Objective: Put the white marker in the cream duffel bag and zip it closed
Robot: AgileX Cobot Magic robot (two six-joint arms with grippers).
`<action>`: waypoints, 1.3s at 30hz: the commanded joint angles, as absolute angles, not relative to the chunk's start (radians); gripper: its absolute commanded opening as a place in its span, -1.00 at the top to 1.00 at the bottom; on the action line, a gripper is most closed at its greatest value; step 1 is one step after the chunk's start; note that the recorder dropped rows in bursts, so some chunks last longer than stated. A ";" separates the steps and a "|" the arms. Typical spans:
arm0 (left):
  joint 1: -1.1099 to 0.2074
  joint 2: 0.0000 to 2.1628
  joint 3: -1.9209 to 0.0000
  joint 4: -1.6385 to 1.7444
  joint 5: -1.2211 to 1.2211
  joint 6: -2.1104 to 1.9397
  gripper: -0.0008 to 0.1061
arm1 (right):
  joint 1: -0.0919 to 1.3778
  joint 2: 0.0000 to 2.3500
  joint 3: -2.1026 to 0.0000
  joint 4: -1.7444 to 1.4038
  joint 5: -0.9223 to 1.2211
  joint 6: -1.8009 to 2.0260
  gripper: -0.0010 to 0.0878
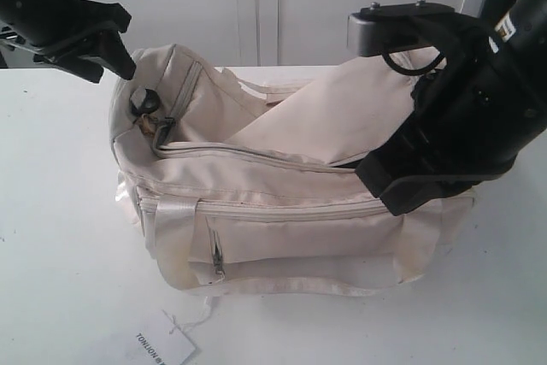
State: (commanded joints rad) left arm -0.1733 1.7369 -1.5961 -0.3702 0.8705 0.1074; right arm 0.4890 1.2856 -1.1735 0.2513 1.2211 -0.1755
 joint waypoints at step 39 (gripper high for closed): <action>-0.147 1.837 -1.596 -0.859 0.849 0.265 0.99 | 0.489 1.286 -1.174 0.253 1.221 -0.128 0.98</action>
State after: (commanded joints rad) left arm -0.1471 1.8370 -1.5963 -0.8586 0.8486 0.2646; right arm 0.4890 1.2856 -1.1735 0.2533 1.2211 -0.1280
